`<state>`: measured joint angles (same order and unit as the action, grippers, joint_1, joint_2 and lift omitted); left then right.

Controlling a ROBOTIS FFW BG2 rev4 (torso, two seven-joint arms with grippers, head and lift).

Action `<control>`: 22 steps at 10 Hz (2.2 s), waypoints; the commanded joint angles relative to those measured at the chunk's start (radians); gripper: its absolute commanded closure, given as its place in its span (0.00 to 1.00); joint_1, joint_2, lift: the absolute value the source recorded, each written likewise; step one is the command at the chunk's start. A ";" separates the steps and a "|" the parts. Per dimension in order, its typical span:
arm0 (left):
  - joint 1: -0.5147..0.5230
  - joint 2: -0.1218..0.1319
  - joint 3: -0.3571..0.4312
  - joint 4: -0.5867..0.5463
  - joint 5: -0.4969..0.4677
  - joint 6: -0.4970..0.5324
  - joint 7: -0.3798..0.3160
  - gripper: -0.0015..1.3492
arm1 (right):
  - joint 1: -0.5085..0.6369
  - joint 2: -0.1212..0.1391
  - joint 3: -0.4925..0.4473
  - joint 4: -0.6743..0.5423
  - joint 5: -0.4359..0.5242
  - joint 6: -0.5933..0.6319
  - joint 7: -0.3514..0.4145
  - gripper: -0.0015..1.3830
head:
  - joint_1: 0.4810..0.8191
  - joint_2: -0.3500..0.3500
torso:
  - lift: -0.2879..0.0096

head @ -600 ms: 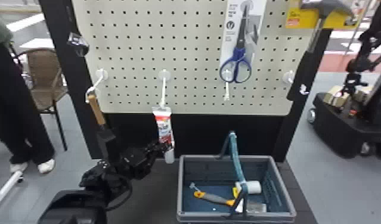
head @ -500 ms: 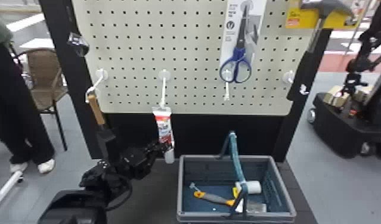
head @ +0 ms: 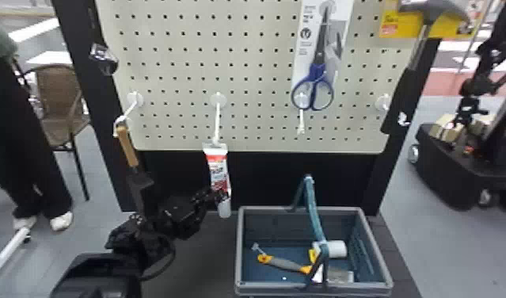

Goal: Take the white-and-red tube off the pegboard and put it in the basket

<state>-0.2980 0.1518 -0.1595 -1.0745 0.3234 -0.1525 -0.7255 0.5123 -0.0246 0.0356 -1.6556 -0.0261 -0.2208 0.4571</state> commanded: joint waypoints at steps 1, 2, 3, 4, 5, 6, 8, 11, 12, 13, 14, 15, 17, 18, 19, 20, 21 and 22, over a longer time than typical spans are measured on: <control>0.000 0.000 0.000 -0.004 0.000 -0.006 0.000 0.85 | 0.004 0.000 0.000 0.000 -0.002 0.001 0.000 0.23 | 0.20 0.50 | 0.63; -0.002 0.002 0.006 -0.007 0.000 -0.006 0.000 0.85 | 0.004 0.000 0.000 -0.002 -0.002 0.003 0.000 0.23 | 0.20 0.50 | 0.63; -0.002 0.002 0.012 -0.014 0.000 -0.013 0.001 0.85 | 0.004 0.000 0.000 -0.002 0.000 0.005 0.000 0.23 | 0.20 0.50 | 0.63; 0.000 0.002 0.012 -0.029 0.000 -0.016 0.005 0.85 | 0.004 0.000 0.000 -0.002 0.000 0.006 0.000 0.23 | 0.20 0.50 | 0.63; 0.009 0.002 0.015 -0.046 -0.001 -0.019 0.008 0.85 | 0.004 0.000 0.000 -0.002 0.000 0.006 0.000 0.23 | 0.20 0.50 | 0.63; 0.026 0.002 0.021 -0.063 -0.001 -0.019 0.017 0.85 | 0.004 0.000 0.001 -0.002 0.002 0.008 0.000 0.23 | 0.20 0.50 | 0.63; 0.060 -0.001 0.038 -0.098 -0.001 -0.016 0.024 0.85 | 0.006 0.000 0.000 0.000 0.003 0.011 0.000 0.23 | 0.20 0.50 | 0.63; 0.140 -0.011 0.077 -0.223 -0.010 -0.004 0.044 0.85 | 0.010 0.000 0.000 0.000 0.005 0.020 0.000 0.23 | 0.20 0.50 | 0.63; 0.150 -0.012 0.081 -0.237 -0.017 0.001 0.046 0.85 | 0.010 0.000 0.000 0.003 0.006 0.023 0.000 0.23 | 0.20 0.50 | 0.63; 0.152 -0.012 0.083 -0.240 -0.017 0.002 0.046 0.85 | 0.010 0.000 0.000 0.003 0.008 0.023 0.000 0.23 | 0.20 0.50 | 0.63; 0.152 -0.012 0.081 -0.240 -0.017 0.004 0.047 0.85 | 0.008 0.000 0.000 0.003 0.008 0.024 0.000 0.23 | 0.20 0.50 | 0.63; 0.155 -0.012 0.081 -0.242 -0.017 0.005 0.046 0.85 | 0.008 0.000 0.000 0.005 0.009 0.024 0.000 0.23 | 0.20 0.50 | 0.63; 0.161 -0.015 0.083 -0.262 -0.012 0.004 0.046 0.85 | 0.008 0.000 0.000 0.010 0.009 0.026 0.000 0.23 | 0.20 0.50 | 0.63; 0.172 -0.017 0.086 -0.287 -0.010 0.010 0.046 0.85 | 0.008 0.000 0.000 0.010 0.009 0.028 0.000 0.23 | 0.20 0.50 | 0.63; 0.193 -0.023 0.103 -0.345 -0.010 0.017 0.051 0.85 | 0.008 0.000 0.000 0.010 0.011 0.028 0.000 0.23 | 0.20 0.50 | 0.63; 0.221 -0.031 0.118 -0.397 -0.004 0.021 0.061 0.85 | 0.008 0.000 0.000 0.012 0.011 0.028 0.000 0.23 | 0.20 0.50 | 0.63; 0.256 -0.041 0.133 -0.436 0.014 0.024 0.077 0.85 | 0.008 0.000 0.000 0.012 0.011 0.029 0.000 0.23 | 0.20 0.50 | 0.63; 0.288 -0.051 0.147 -0.463 0.029 0.028 0.086 0.85 | 0.008 0.000 0.000 0.012 0.011 0.029 0.000 0.23 | 0.20 0.50 | 0.63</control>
<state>-0.0314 0.1074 -0.0208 -1.5182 0.3430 -0.1274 -0.6400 0.5202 -0.0245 0.0353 -1.6434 -0.0153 -0.1920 0.4571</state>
